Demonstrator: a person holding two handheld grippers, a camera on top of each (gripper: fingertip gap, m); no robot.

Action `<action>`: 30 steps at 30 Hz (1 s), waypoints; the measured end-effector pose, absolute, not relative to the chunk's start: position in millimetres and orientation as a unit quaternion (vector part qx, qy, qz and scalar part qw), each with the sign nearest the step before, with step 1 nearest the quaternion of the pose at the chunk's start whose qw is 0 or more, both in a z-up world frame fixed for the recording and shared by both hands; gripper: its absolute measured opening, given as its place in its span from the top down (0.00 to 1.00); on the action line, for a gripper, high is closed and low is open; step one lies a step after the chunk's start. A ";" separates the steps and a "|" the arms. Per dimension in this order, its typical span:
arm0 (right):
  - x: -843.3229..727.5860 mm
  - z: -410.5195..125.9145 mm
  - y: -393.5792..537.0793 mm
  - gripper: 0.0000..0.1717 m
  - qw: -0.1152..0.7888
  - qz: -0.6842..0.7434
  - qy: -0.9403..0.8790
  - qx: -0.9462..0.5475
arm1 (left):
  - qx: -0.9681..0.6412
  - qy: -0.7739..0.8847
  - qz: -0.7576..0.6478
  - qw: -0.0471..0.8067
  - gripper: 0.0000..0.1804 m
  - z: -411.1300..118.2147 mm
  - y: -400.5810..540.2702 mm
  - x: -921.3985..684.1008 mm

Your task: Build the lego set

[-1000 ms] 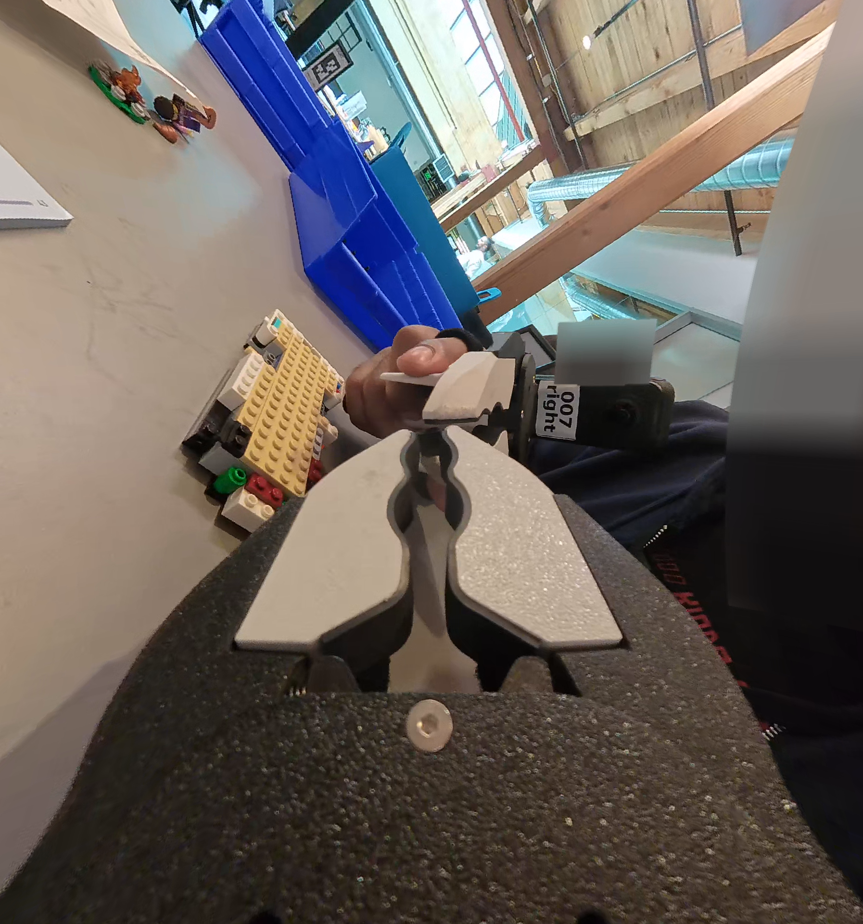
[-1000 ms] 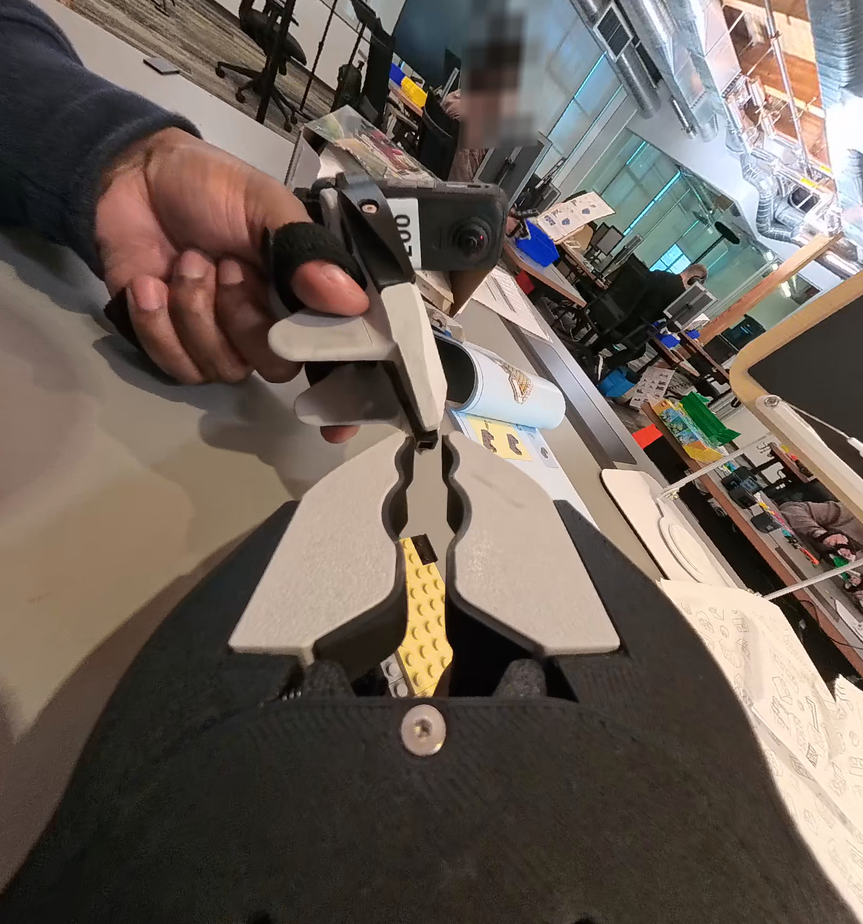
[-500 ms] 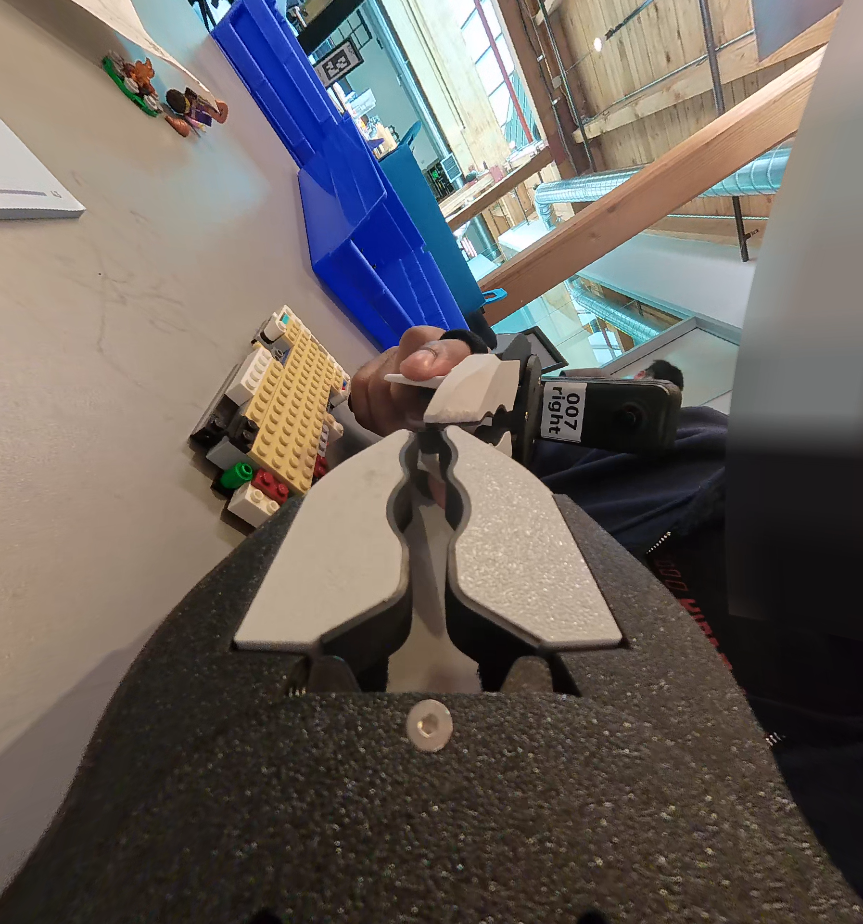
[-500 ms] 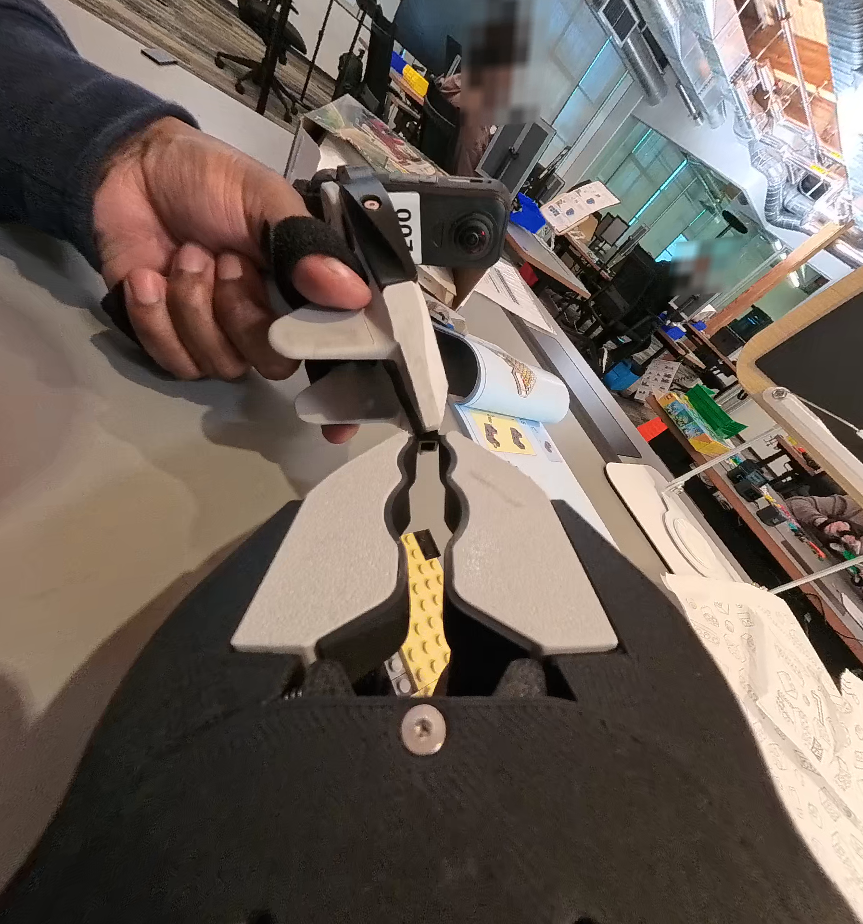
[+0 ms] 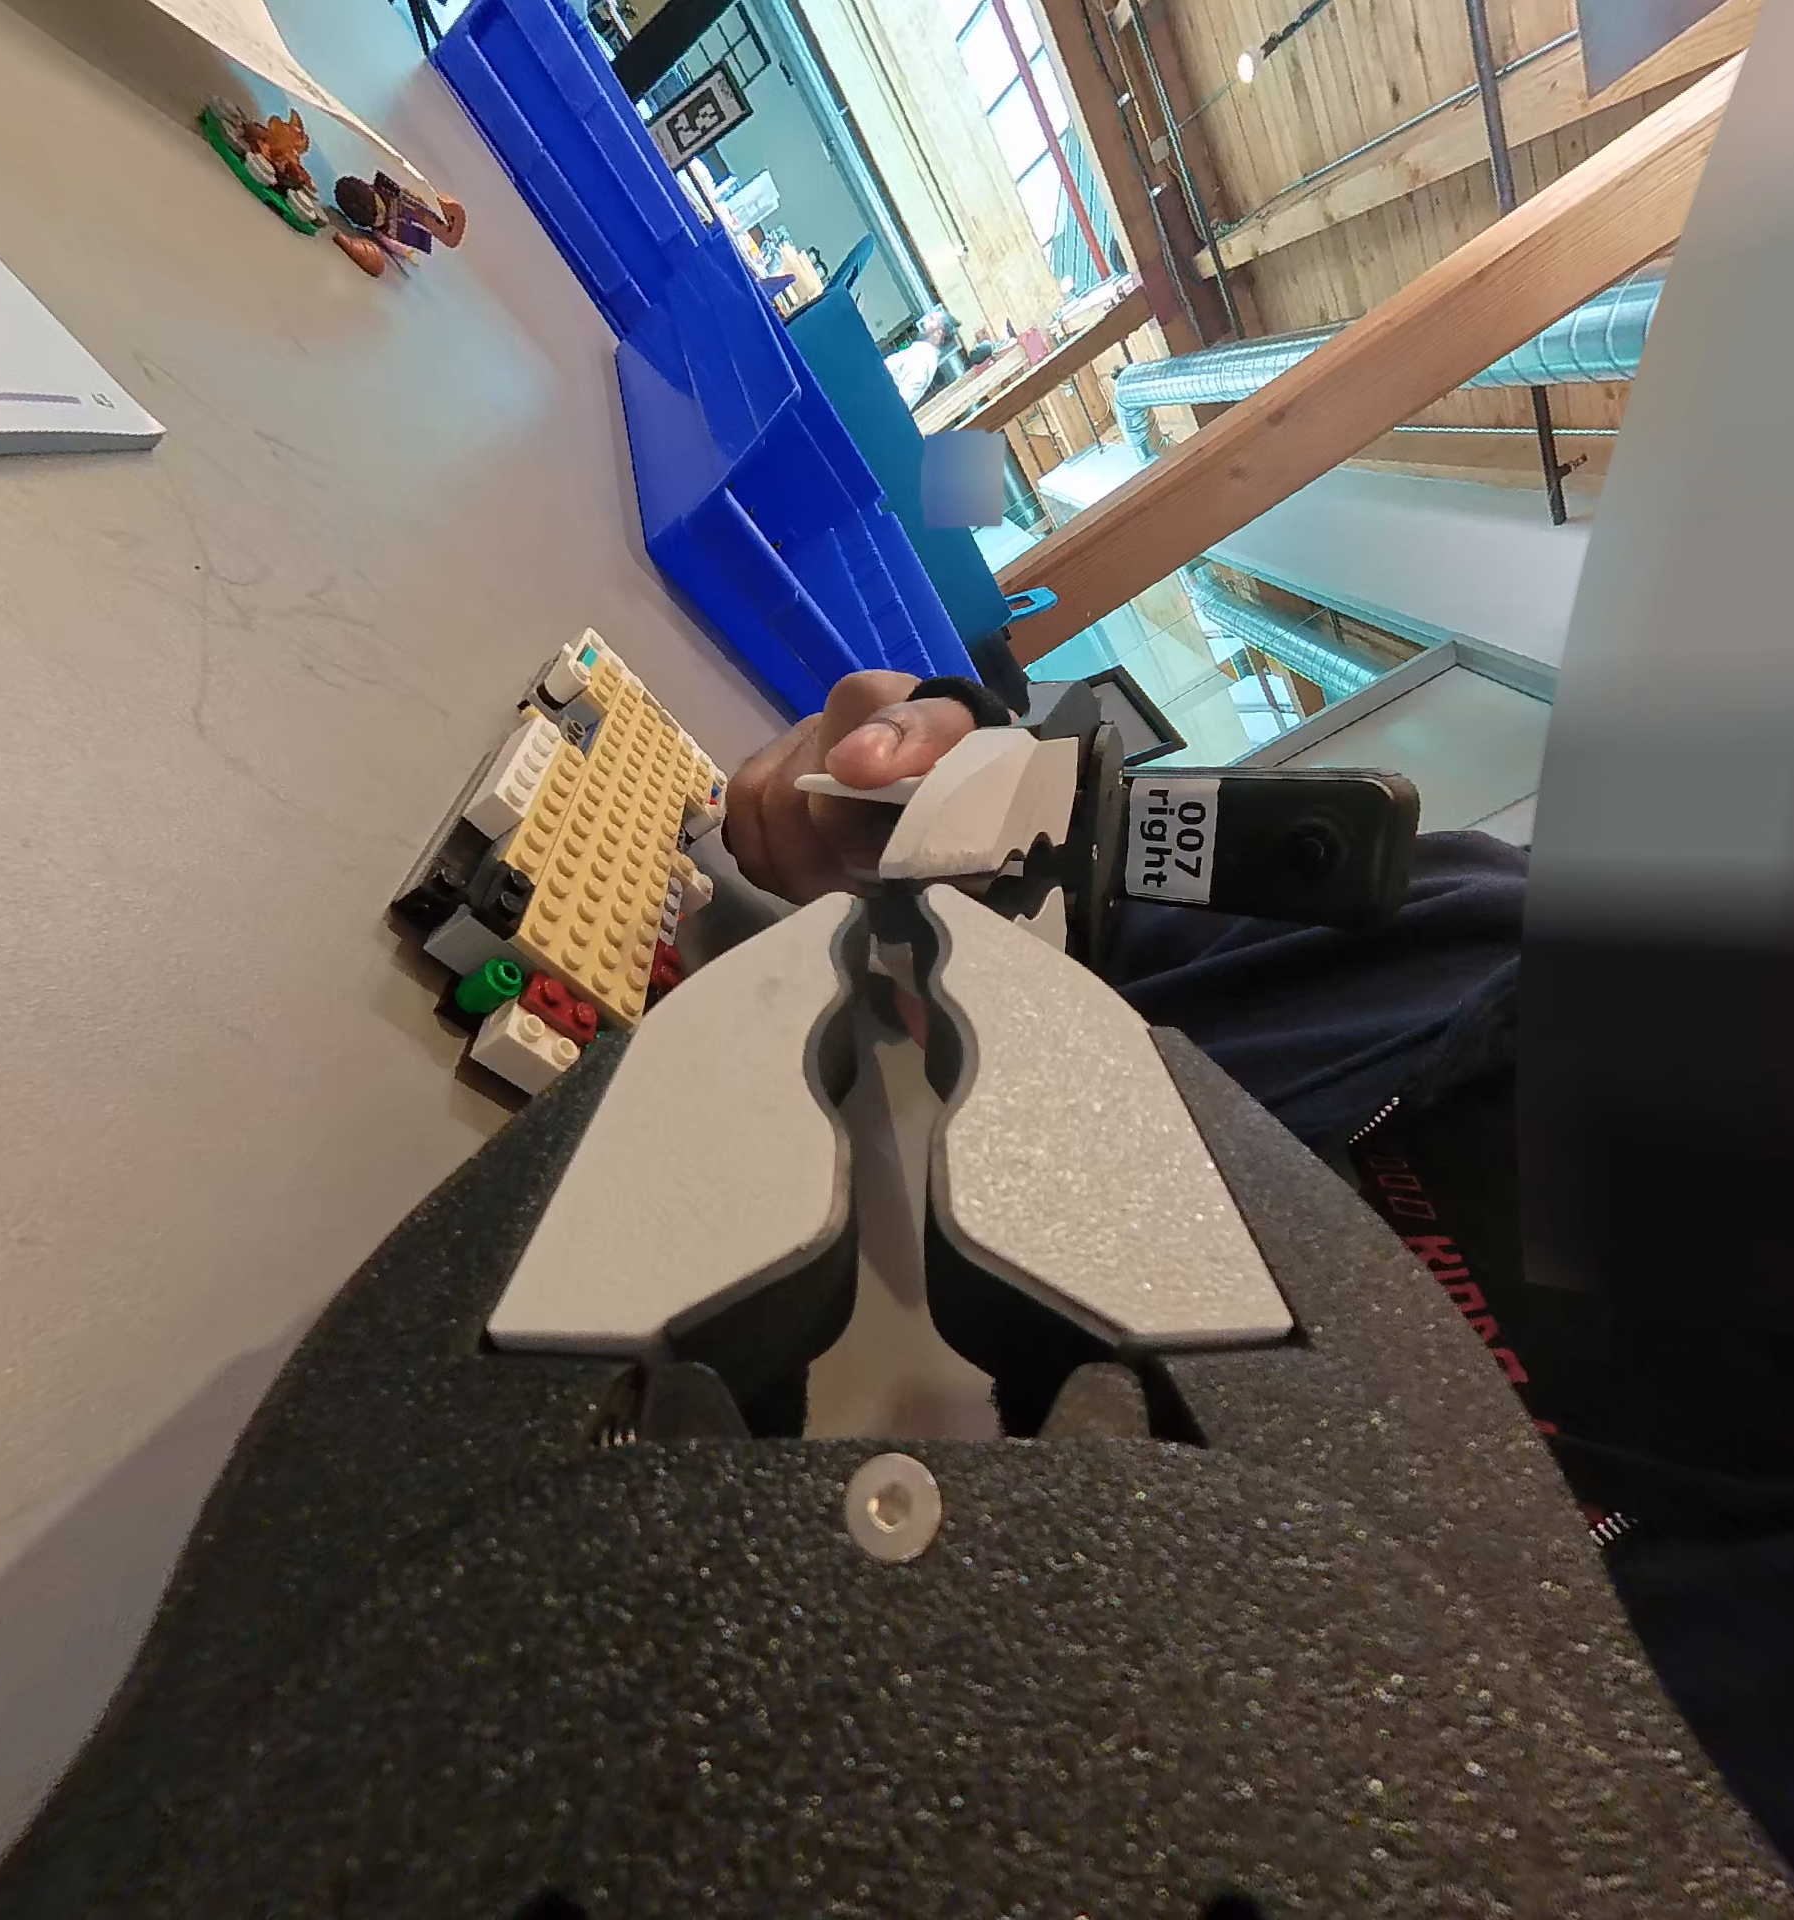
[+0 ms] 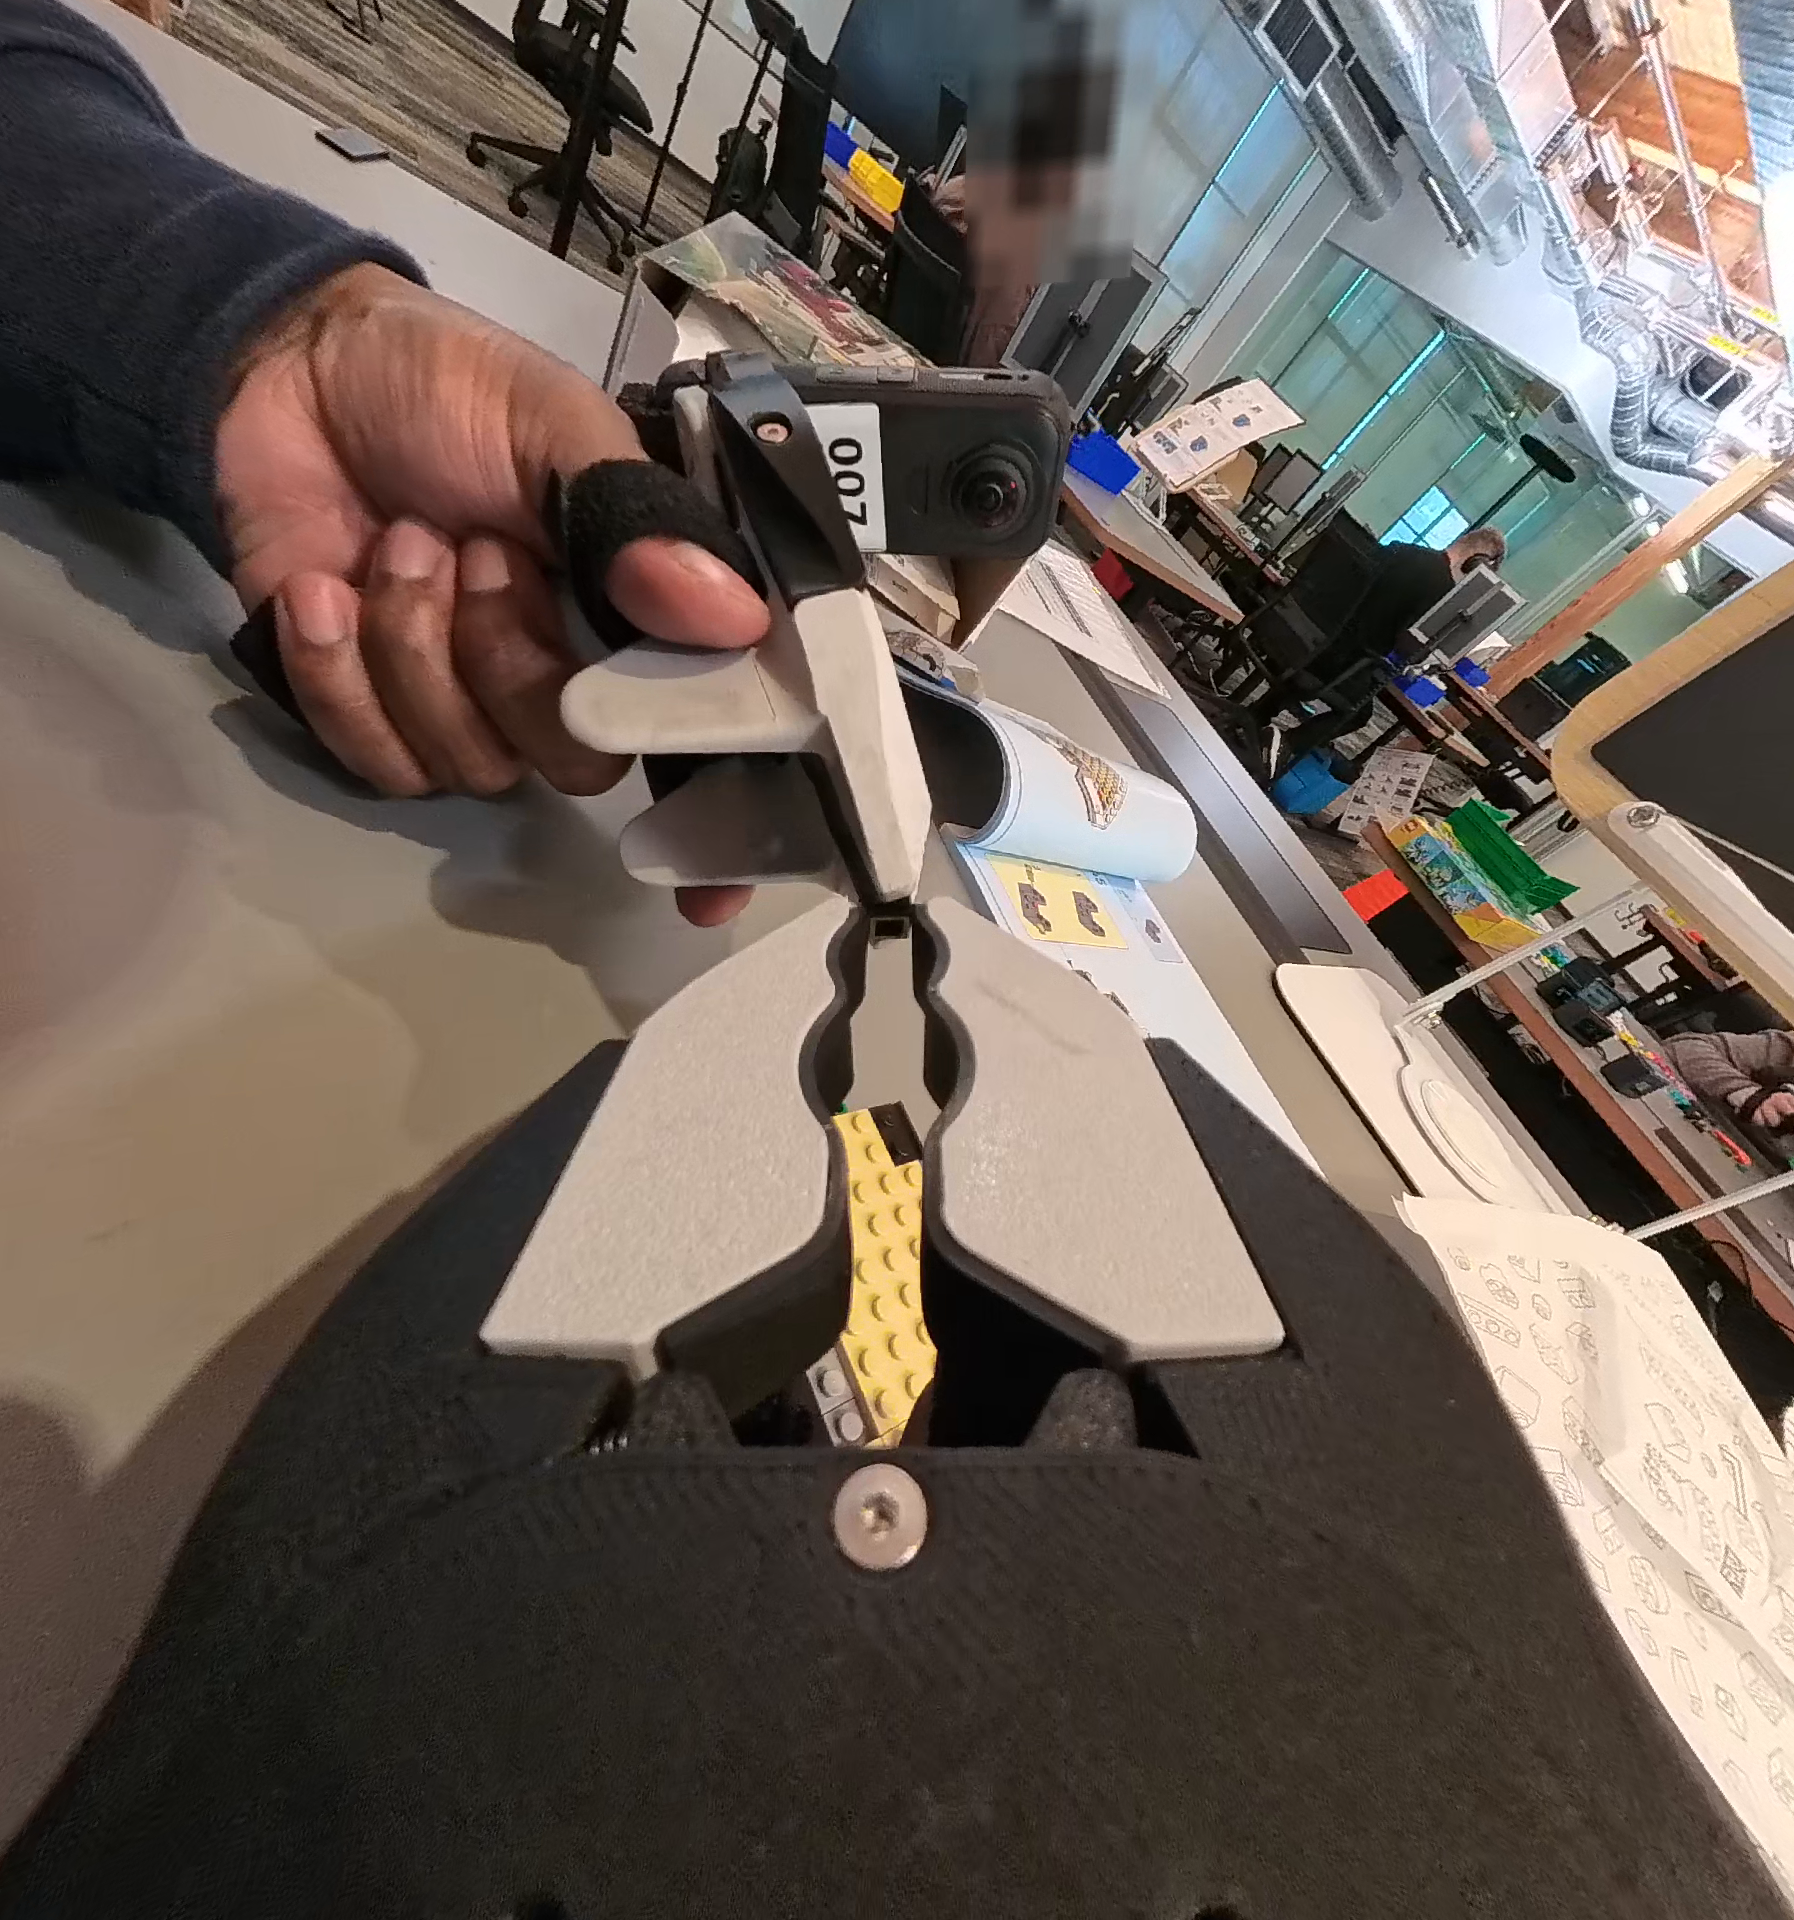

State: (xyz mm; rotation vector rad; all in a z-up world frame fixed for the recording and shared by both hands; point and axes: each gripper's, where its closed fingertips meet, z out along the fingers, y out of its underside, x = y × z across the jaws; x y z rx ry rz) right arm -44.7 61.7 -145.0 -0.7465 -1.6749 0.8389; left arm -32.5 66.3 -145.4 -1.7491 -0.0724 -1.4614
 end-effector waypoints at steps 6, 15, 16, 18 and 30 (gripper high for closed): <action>-44.5 -146.3 62.4 0.95 0.527 0.354 -0.704 -0.318 | -0.699 -0.031 -0.579 0.418 0.96 -146.5 66.9 -33.4; -27.1 -166.0 82.5 0.74 0.372 0.325 -0.795 -0.352 | -0.702 -0.061 -0.549 0.449 0.96 -147.0 72.0 -56.4; -24.2 -168.8 87.5 0.72 0.348 0.317 -0.807 -0.357 | -0.704 -0.060 -0.545 0.450 0.96 -147.4 71.7 -57.8; -19.4 -174.6 95.5 0.66 0.302 0.297 -0.831 -0.360 | -0.708 -0.059 -0.540 0.452 0.96 -147.8 70.7 -60.0; -28.8 -230.3 96.9 0.50 0.104 0.162 -0.923 -0.333 | -0.724 -0.060 -0.519 0.451 0.96 -153.3 69.6 -64.5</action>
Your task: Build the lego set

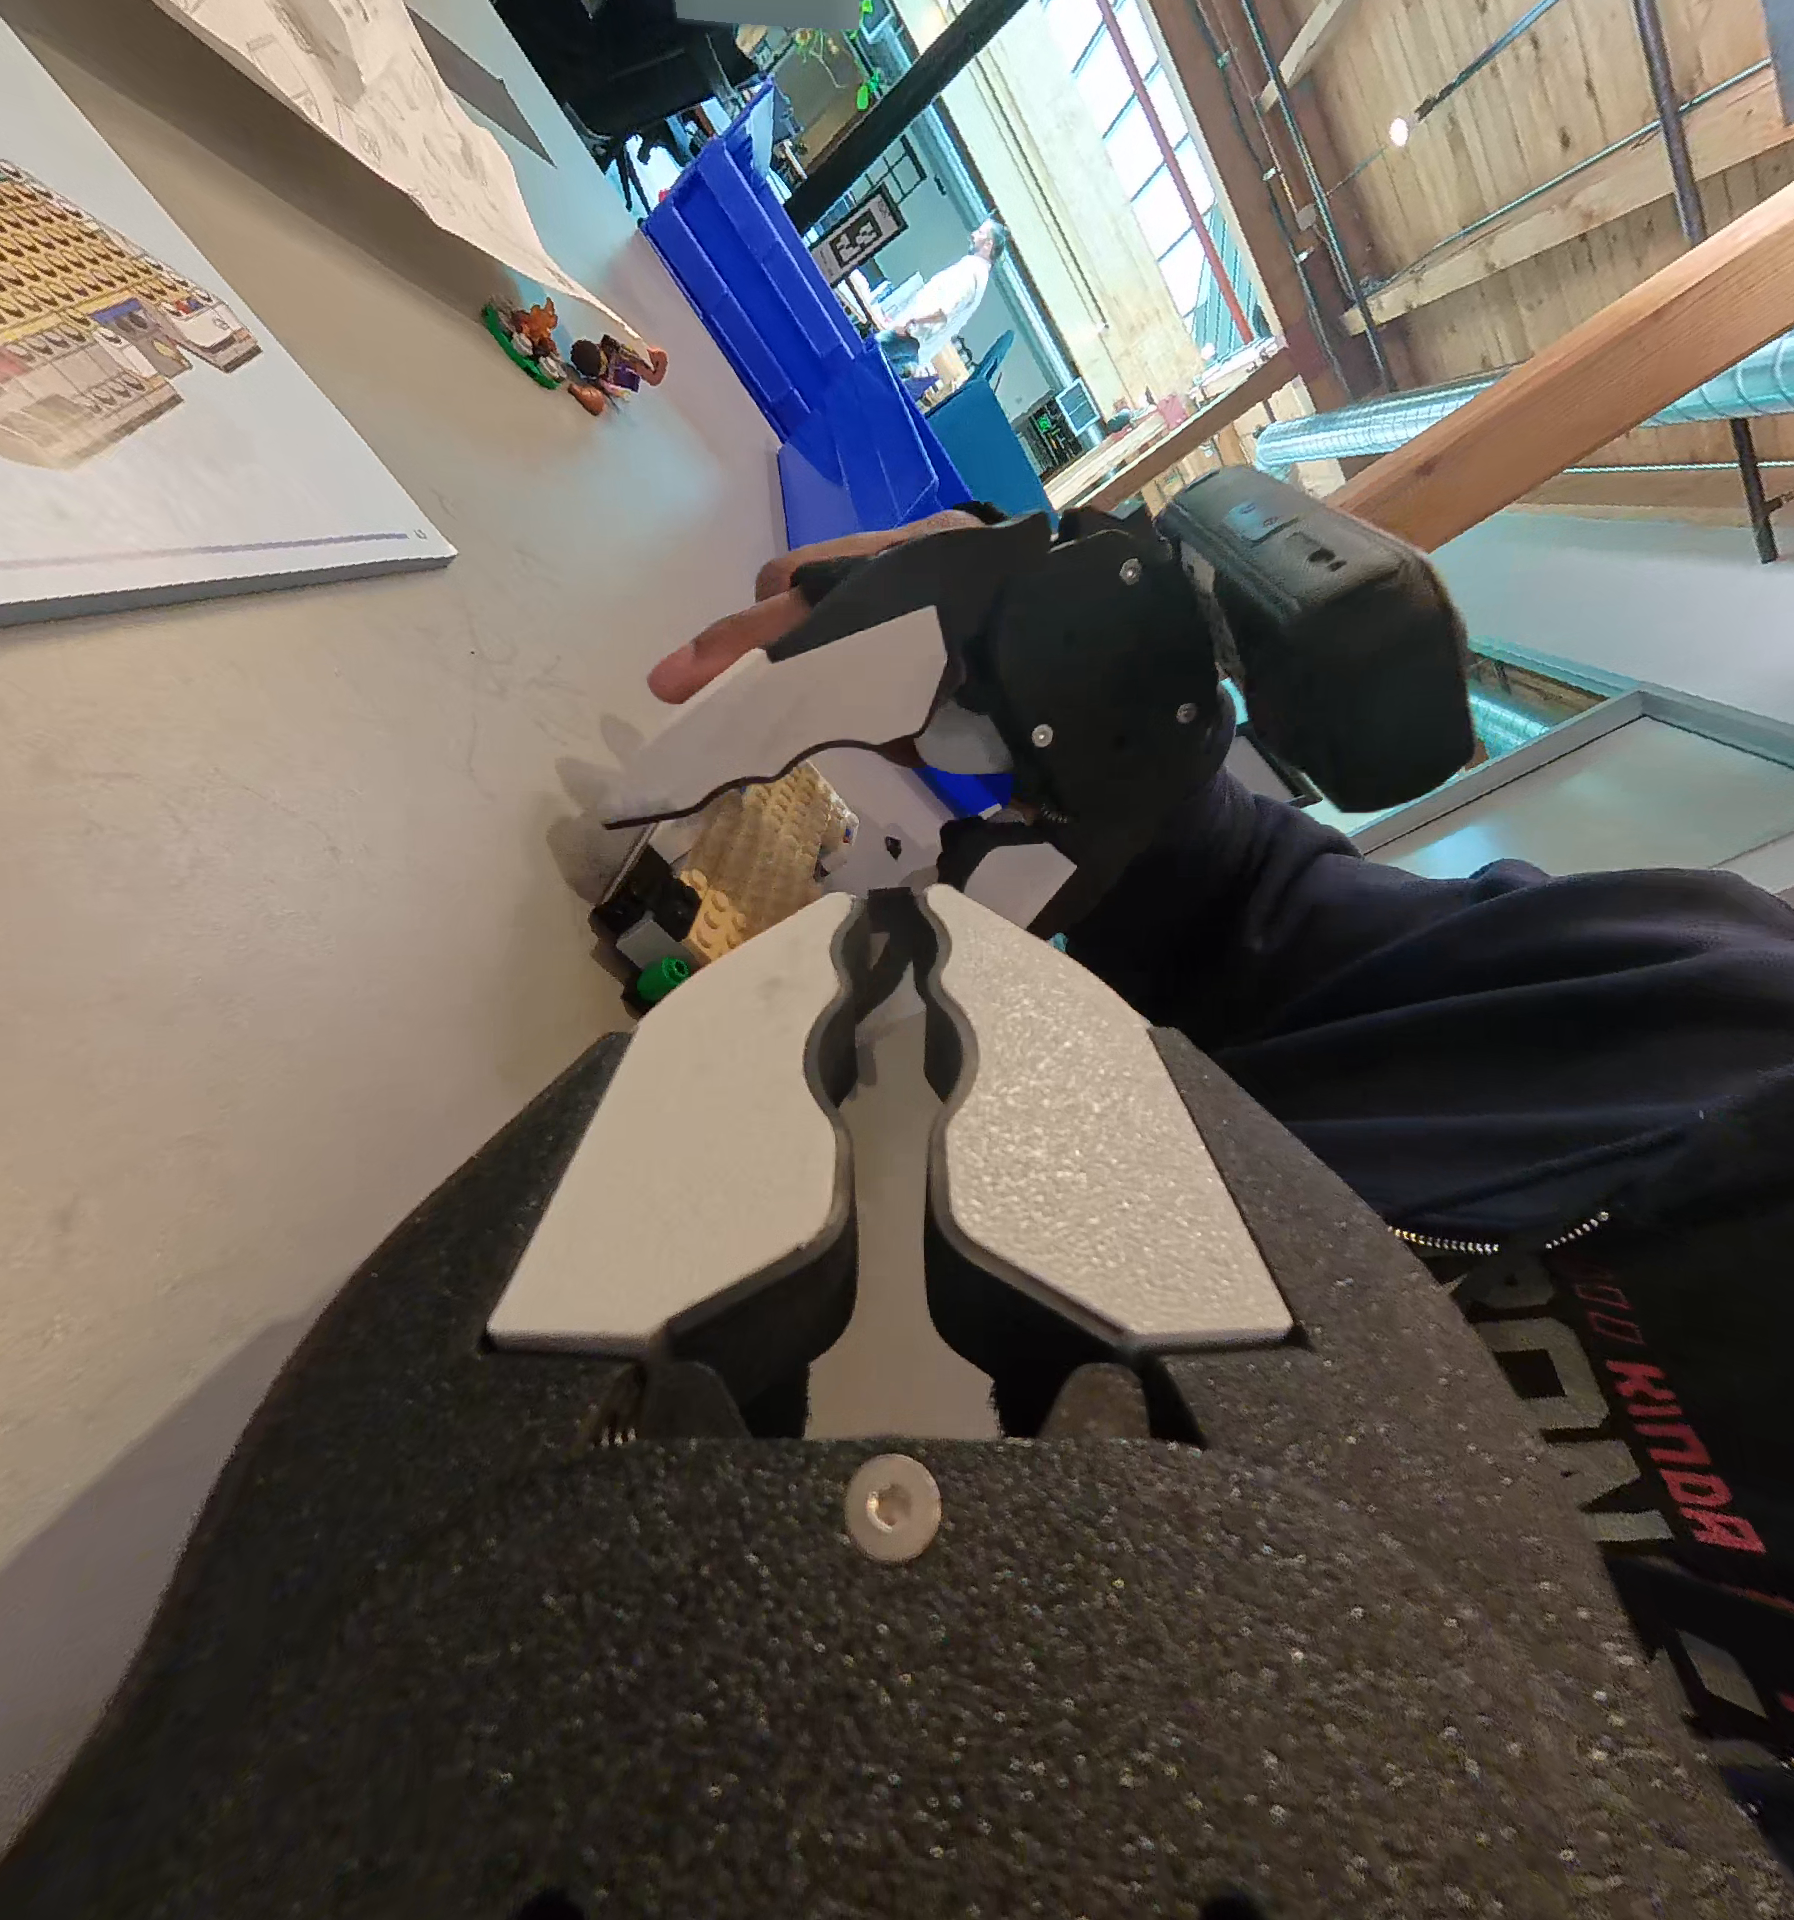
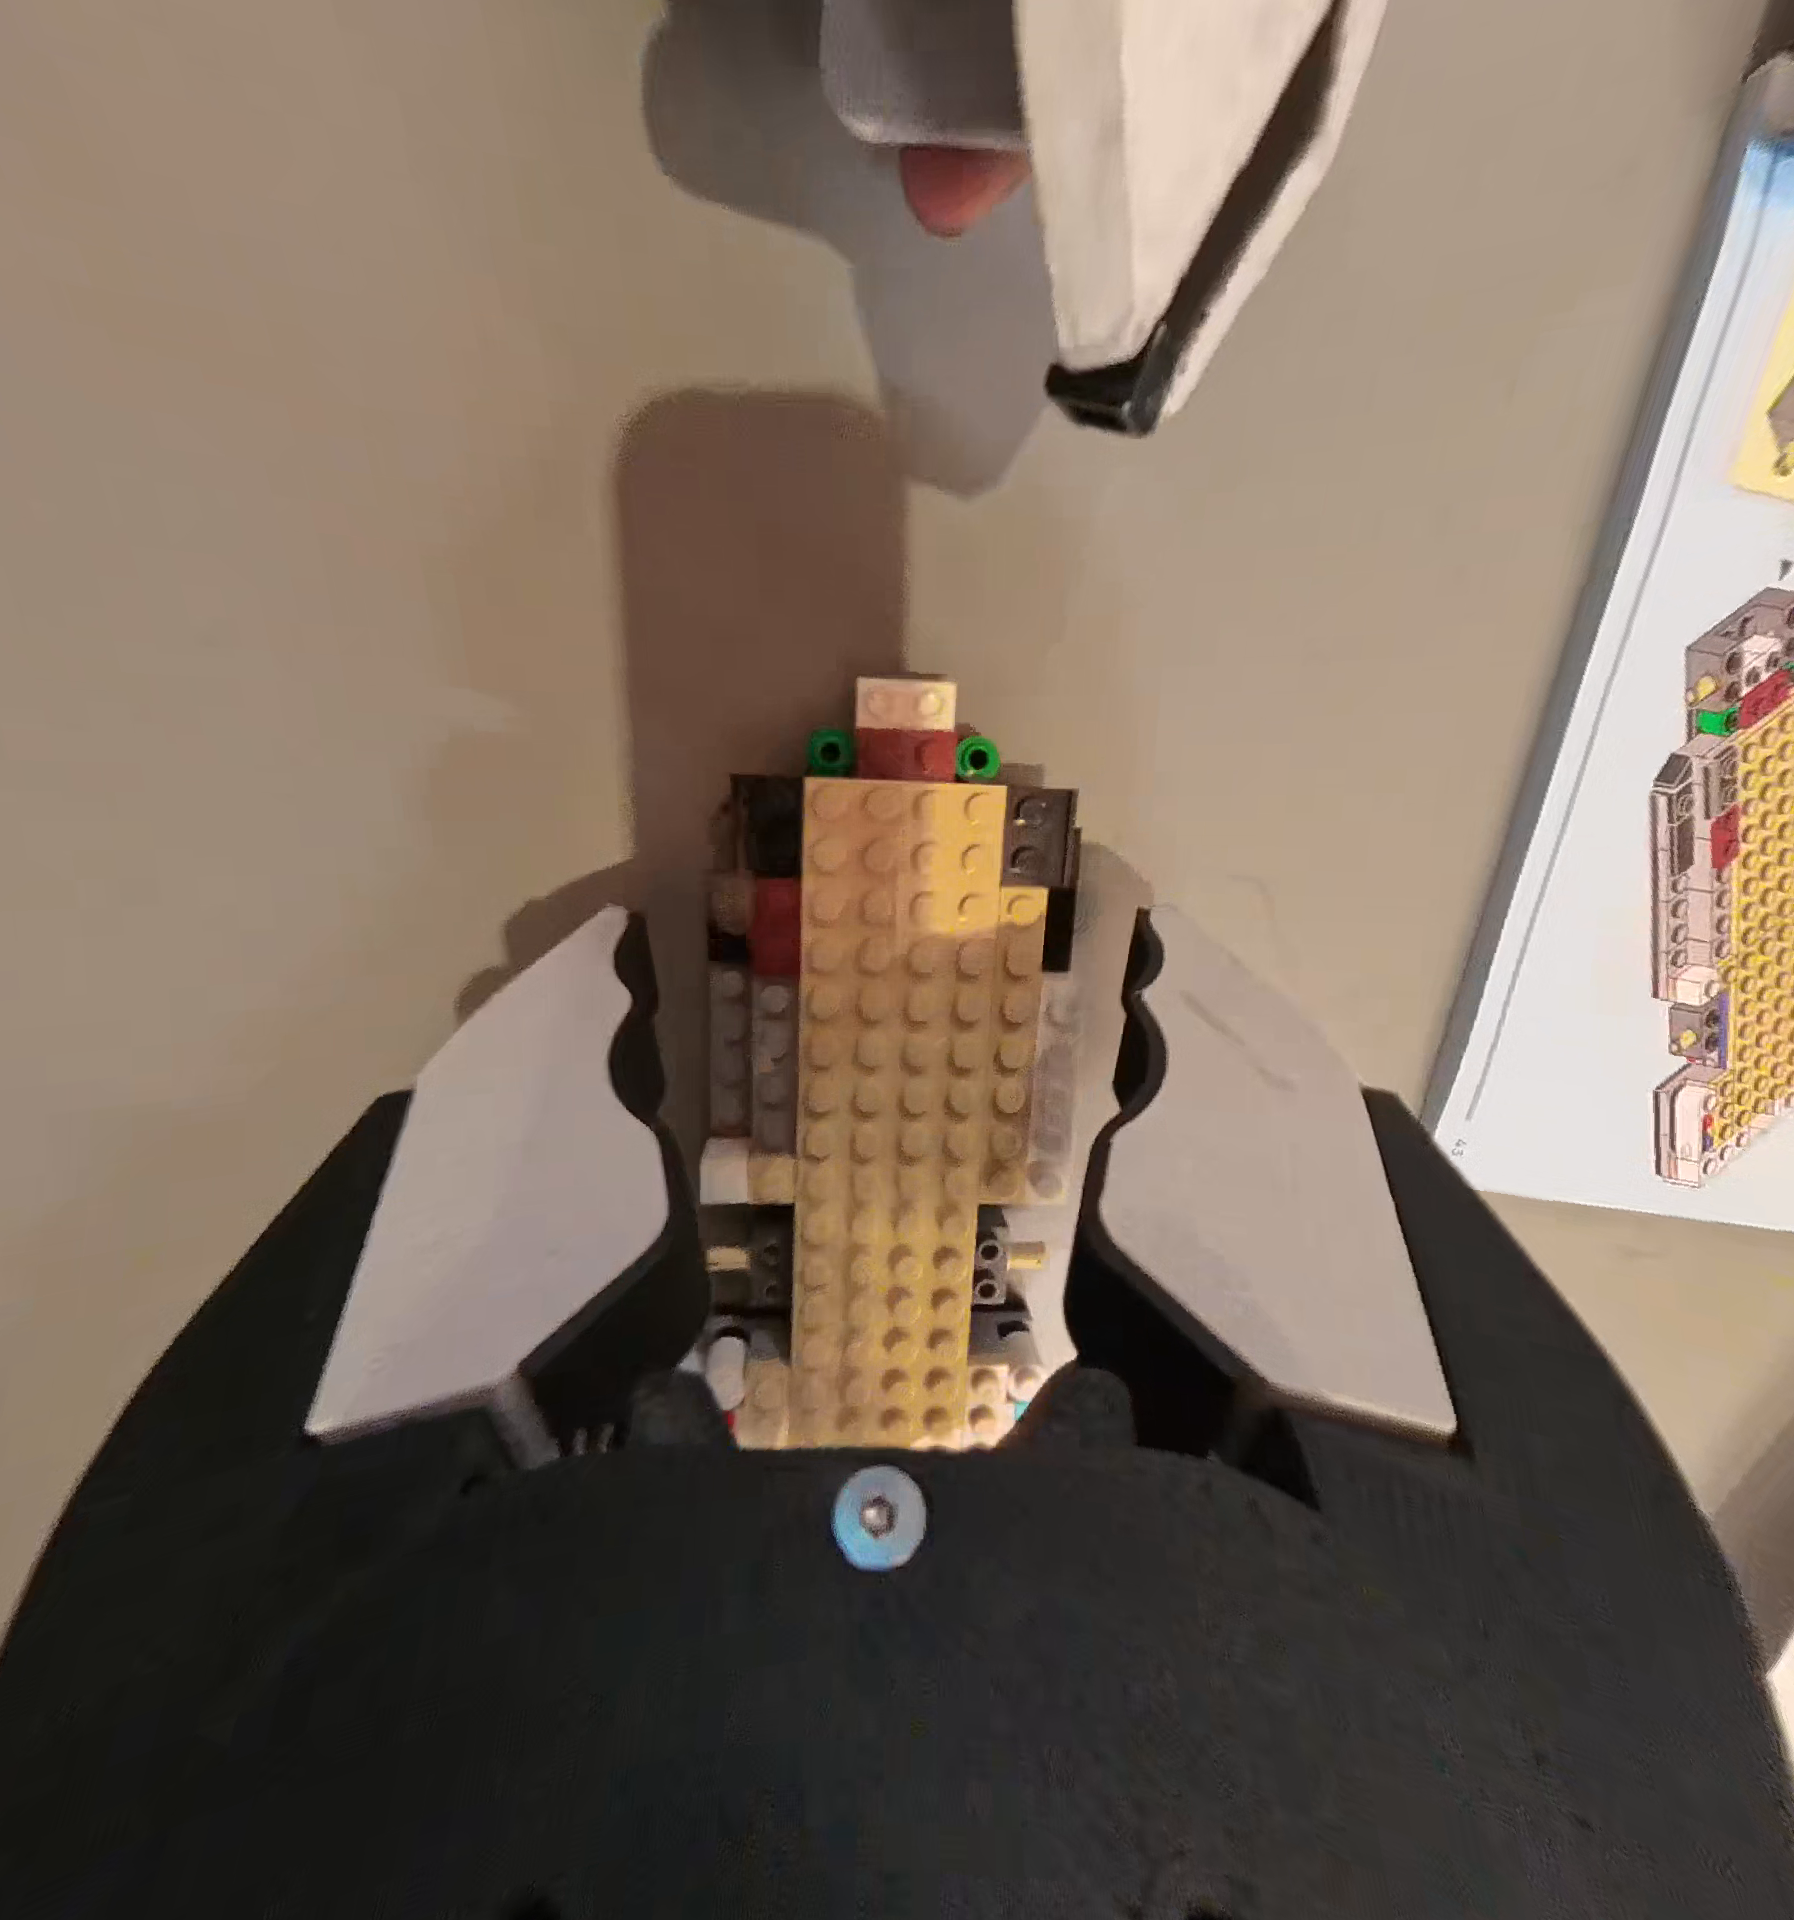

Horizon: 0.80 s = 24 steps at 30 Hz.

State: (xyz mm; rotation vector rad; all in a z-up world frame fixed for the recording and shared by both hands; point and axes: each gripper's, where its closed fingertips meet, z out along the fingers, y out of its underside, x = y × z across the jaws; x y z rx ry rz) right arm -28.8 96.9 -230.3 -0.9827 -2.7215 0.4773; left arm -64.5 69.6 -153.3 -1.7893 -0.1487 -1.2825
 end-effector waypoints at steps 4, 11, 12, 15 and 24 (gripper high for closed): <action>-32.5 -232.5 92.7 0.61 0.089 0.175 -0.918 -0.345 | -0.724 -0.062 -0.518 0.451 0.96 -152.7 69.2 -65.7; -46.1 -225.6 101.4 0.61 0.139 0.208 -0.880 -0.403 | -0.731 -0.060 -0.508 0.451 0.96 -154.0 69.7 -64.9; -50.2 -221.3 103.8 0.61 0.156 0.219 -0.869 -0.416 | -0.732 -0.060 -0.507 0.451 0.96 -154.1 69.9 -64.5; -61.6 -205.0 110.3 0.61 0.209 0.255 -0.829 -0.453 | -0.739 -0.060 -0.498 0.450 0.96 -155.9 71.5 -63.7; -68.7 -179.3 108.2 0.61 0.296 0.282 -0.788 -0.461 | -0.755 -0.071 -0.483 0.437 0.96 -163.5 76.0 -61.1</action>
